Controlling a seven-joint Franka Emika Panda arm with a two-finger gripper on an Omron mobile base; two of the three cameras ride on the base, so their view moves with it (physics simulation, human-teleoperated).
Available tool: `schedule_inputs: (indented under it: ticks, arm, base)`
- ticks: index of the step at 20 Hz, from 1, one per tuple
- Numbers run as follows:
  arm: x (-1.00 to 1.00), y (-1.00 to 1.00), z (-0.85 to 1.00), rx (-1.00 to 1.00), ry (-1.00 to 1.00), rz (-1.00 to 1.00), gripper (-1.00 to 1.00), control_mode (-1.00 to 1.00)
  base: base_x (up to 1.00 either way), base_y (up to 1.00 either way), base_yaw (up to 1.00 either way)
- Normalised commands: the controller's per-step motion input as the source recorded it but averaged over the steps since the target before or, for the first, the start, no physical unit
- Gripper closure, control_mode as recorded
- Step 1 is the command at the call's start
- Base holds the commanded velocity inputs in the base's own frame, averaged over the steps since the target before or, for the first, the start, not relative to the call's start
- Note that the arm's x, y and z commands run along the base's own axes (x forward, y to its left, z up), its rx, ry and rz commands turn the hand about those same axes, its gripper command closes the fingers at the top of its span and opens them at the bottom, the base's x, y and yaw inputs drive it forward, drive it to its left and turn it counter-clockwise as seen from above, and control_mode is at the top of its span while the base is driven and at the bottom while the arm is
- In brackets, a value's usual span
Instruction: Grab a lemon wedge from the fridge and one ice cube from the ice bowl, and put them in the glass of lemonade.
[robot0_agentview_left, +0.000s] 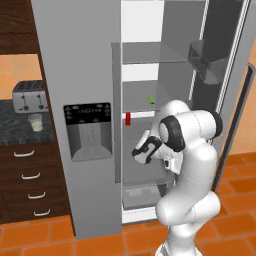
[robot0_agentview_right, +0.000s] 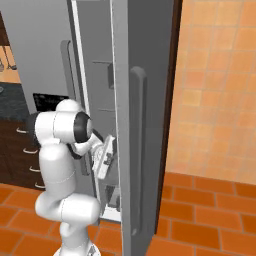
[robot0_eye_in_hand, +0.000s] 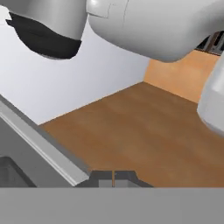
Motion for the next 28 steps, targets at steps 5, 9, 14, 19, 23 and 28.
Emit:
schedule_inputs:
  ticks: [5, 9, 14, 19, 23, 28]
  arm:
    - [0.17, -1.00, -0.13, 0.22, 0.04, -0.18, 1.00, -1.00]
    - [0.07, -0.84, -0.15, 0.21, -0.05, -0.04, 1.00, -1.00]
    - [-0.12, 0.88, -0.45, -0.10, -0.43, 0.47, 1.00, -1.00]
    - [0.02, 0.86, -0.17, -0.07, -0.43, 0.57, 1.00, -1.00]
    - [0.03, -0.06, 0.30, 0.21, -0.43, 0.51, 1.00, -1.00]
    - [0.11, -0.12, 0.57, 0.32, -0.42, 0.28, 1.00, -1.00]
  base:
    - [0.00, 0.00, 0.00]
    - [0.00, 0.00, 0.00]
    - [0.00, 0.00, 0.00]
    - [0.00, 0.00, 0.00]
    - [0.00, 0.00, 0.00]
    - [0.00, 0.00, 0.00]
